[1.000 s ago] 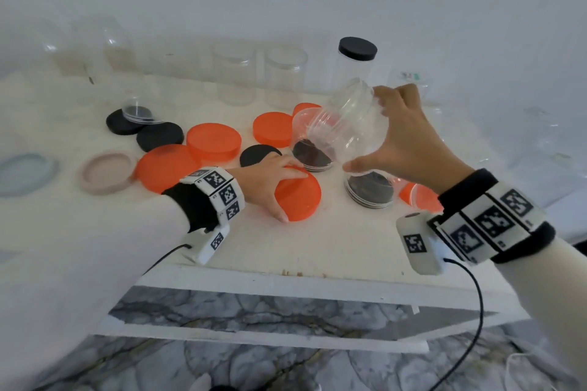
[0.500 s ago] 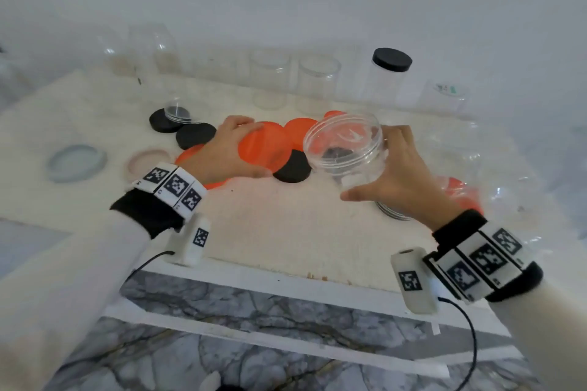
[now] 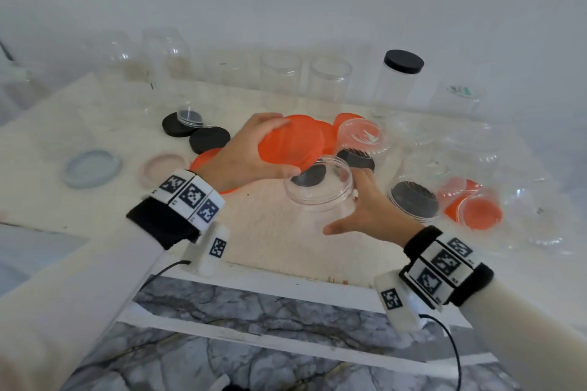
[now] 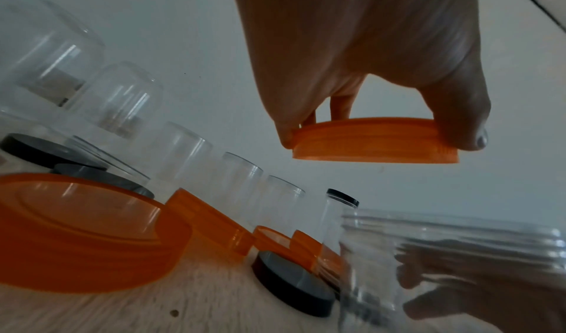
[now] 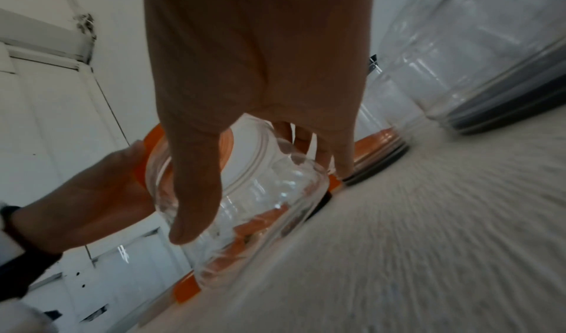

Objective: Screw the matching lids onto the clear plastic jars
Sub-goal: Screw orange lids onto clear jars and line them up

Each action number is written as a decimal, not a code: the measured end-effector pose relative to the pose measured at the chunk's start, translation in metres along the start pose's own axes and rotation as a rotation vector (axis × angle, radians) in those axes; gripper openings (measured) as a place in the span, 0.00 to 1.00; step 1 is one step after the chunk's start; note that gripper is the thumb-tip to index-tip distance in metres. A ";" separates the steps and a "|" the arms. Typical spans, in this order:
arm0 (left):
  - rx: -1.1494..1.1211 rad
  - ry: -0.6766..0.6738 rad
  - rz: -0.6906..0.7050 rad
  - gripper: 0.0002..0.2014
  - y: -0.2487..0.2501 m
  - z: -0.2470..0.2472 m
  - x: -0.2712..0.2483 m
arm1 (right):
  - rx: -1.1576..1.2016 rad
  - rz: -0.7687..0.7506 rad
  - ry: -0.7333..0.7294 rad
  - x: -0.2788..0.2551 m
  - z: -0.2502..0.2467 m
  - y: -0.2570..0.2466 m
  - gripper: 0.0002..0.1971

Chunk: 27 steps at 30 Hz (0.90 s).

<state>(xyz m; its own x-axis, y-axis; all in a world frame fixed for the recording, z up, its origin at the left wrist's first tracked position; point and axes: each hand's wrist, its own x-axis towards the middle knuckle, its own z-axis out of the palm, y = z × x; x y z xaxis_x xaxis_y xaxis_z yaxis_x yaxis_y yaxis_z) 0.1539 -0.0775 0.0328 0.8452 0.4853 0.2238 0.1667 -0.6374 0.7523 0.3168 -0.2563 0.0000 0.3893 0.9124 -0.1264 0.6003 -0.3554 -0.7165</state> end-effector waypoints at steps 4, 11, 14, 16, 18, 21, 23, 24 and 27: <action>0.000 -0.063 0.026 0.48 0.003 0.009 0.001 | 0.129 0.014 -0.057 0.005 0.001 0.009 0.55; 0.051 -0.150 0.080 0.45 0.004 0.025 0.001 | 0.230 0.052 -0.070 0.012 -0.002 0.016 0.50; 0.074 -0.204 0.091 0.45 0.007 0.033 0.000 | 0.227 0.061 -0.069 0.013 -0.001 0.017 0.47; 0.091 -0.217 0.104 0.44 0.011 0.038 0.001 | 0.223 0.058 -0.050 0.012 -0.001 0.017 0.46; 0.114 -0.221 0.114 0.44 0.012 0.041 0.002 | 0.215 0.051 -0.032 0.013 0.000 0.018 0.46; 0.161 -0.242 0.117 0.45 0.012 0.045 0.005 | 0.211 0.047 -0.034 0.014 0.002 0.020 0.49; 0.190 -0.255 0.121 0.44 0.013 0.048 0.006 | 0.201 0.044 -0.036 0.015 0.002 0.020 0.50; 0.201 -0.259 0.121 0.44 0.013 0.049 0.007 | 0.196 0.045 -0.035 0.016 0.002 0.020 0.50; 0.214 -0.279 0.111 0.45 0.012 0.053 0.009 | 0.196 0.045 -0.036 0.016 0.001 0.020 0.51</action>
<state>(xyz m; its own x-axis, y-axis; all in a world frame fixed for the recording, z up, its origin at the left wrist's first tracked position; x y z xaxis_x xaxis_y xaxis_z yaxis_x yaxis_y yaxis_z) 0.1902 -0.1129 0.0108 0.9651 0.2432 0.0971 0.1438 -0.8020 0.5797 0.3344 -0.2488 -0.0173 0.3854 0.9043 -0.1834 0.4342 -0.3532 -0.8287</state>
